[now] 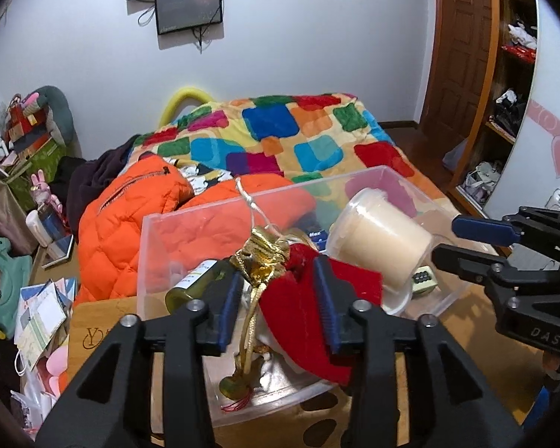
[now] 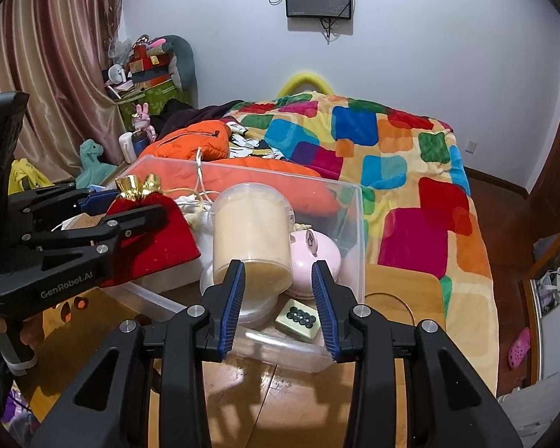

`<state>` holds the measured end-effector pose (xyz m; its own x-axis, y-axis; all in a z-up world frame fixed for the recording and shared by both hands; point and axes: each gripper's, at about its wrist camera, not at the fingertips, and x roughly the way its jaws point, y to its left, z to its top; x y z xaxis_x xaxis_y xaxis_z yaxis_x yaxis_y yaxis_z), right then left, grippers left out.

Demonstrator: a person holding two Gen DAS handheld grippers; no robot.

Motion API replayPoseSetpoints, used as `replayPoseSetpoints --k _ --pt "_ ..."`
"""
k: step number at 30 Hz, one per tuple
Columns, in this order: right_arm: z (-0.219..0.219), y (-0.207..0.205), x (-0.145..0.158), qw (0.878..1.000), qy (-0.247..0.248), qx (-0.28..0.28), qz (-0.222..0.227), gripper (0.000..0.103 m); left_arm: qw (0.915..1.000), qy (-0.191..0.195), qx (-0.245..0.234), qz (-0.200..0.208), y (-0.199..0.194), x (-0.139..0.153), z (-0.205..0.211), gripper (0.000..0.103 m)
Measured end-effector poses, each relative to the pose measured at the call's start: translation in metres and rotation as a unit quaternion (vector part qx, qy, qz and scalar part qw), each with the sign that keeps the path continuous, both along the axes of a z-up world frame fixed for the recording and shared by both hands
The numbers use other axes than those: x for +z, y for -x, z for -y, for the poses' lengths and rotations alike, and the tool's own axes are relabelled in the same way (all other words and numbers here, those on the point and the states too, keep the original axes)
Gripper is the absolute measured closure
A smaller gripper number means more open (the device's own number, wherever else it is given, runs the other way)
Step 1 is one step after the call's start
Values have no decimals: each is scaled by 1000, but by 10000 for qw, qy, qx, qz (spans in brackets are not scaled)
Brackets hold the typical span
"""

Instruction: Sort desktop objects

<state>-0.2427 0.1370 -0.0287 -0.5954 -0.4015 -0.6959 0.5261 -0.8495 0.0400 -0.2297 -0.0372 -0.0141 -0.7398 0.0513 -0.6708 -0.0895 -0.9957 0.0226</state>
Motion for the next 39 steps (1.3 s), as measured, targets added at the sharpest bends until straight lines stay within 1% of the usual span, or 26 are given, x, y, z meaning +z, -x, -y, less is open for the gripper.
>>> replayPoseSetpoints --k 3,7,9,10,13,15,19,21,23,24,25,28,29,30,32,35,39 --pt "-1 -1 2 10000 31 16 -10 69 9998 27 -17 -175 -6 7 -1 52" --pt "1 -4 5 10000 24 14 -55 69 9995 38 -18 -299 -11 16 -1 50" --pt "2 -5 6 10000 15 14 -71 68 9994 27 33 -346 -13 20 0 41" --pt "2 -6 7 10000 4 7 -88 67 9992 47 63 -383 -14 21 0 40" --pt "3 -9 10 9999 -15 1 -163 62 9989 79 73 -454 -18 24 1 37" --pt "3 -13 13 9997 -35 -15 -237 57 9987 87 106 -485 -21 26 2 31" --pt "4 -19 17 9994 -62 -25 -349 51 9983 97 143 -557 -27 29 2 27" --pt "4 -23 20 9991 -83 -12 -413 45 9981 113 185 -577 -30 30 2 17" --pt "5 -28 23 9987 -128 -2 -501 41 9978 140 205 -613 -33 32 2 10" --pt "5 -31 24 9985 -151 3 -534 37 9975 171 212 -658 -36 33 1 9" --pt "6 -34 25 9982 -176 2 -576 35 9972 201 212 -685 -38 34 0 9" --pt "7 -42 27 9972 -291 -18 -694 32 9967 286 219 -728 -46 34 -1 5" --pt "8 -42 28 9970 -319 -22 -704 30 9965 314 231 -734 -48 34 -2 4" --pt "7 -44 28 9968 -356 -49 -709 25 9963 341 258 -751 -50 34 -2 4" --pt "5 -46 28 9966 -403 -128 -711 19 9962 321 285 -762 -56 33 -1 4" --pt "0 -52 29 9972 -318 -121 -665 19 9972 145 302 -670 -63 33 3 4" --pt "-6 -57 27 9971 -354 -178 -643 19 9965 241 439 -672 -73 33 3 4"
